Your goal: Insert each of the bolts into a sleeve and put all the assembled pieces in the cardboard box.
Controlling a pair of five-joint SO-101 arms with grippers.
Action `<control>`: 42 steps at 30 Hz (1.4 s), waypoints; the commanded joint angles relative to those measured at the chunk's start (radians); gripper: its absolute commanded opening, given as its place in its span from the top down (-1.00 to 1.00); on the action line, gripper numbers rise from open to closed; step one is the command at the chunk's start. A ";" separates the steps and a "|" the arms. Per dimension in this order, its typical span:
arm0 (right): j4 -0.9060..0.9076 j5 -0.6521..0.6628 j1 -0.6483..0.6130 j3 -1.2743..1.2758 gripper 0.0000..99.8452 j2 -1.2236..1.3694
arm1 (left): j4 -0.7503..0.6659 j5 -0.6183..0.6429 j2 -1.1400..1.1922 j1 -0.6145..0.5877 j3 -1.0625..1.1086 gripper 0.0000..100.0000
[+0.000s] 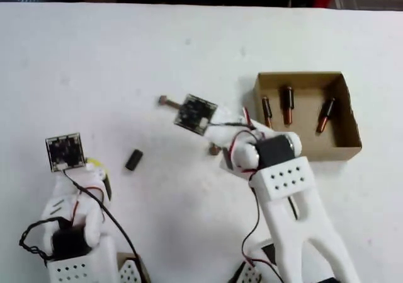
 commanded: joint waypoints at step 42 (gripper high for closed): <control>-0.493 -0.066 0.128 0.338 0.79 0.251 | -0.023 -0.005 -0.013 -0.005 -0.006 0.95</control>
